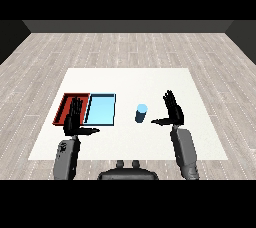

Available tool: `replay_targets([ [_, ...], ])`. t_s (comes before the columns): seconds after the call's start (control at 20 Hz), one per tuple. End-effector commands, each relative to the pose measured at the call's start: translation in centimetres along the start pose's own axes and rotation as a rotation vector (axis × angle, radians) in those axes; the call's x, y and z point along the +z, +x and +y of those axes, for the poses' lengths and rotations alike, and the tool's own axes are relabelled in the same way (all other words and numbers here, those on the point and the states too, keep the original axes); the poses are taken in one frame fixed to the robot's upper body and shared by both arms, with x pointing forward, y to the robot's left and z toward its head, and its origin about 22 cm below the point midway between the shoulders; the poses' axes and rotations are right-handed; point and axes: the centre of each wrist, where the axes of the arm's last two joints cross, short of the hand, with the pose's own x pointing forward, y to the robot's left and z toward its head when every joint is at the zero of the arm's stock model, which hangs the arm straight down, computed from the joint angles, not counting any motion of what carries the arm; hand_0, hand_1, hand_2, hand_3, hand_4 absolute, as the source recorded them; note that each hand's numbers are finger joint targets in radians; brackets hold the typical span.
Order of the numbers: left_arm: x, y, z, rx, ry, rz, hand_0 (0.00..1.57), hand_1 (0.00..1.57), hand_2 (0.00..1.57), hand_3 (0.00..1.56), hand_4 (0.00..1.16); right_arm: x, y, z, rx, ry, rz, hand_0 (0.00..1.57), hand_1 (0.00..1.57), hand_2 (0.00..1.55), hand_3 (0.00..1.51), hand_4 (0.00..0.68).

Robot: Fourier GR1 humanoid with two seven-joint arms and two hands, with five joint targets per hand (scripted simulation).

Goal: Pick the blue can and put it in the blue box

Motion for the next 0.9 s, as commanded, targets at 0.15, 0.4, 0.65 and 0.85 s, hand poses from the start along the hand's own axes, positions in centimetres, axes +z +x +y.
replay_targets([
  [0.15,-2.2,1.9,1.7,0.023,0.007,-0.005,0.0,0.0,0.0,0.0,0.0,-1.2,0.4,0.6,-0.055,0.011,0.037,0.0,0.0,0.0,0.0,0.0],
  [0.4,0.9,0.1,-0.5,0.025,0.01,-0.004,0.0,0.0,0.0,0.0,0.0,-2.5,-1.2,4.6,-0.075,-0.009,0.036,0.0,0.0,0.0,0.0,0.0],
  [0.65,0.3,0.0,0.4,0.016,0.027,-0.019,0.0,0.0,0.0,0.0,0.0,-1.0,-3.2,3.3,-0.136,-0.037,0.054,0.0,0.0,0.0,0.0,0.0],
  [0.85,0.7,0.1,0.4,0.017,0.016,0.001,0.0,0.0,0.0,0.0,0.0,-0.5,-4.1,4.8,-0.174,-0.056,0.075,0.0,0.0,0.0,0.0,0.0],
])
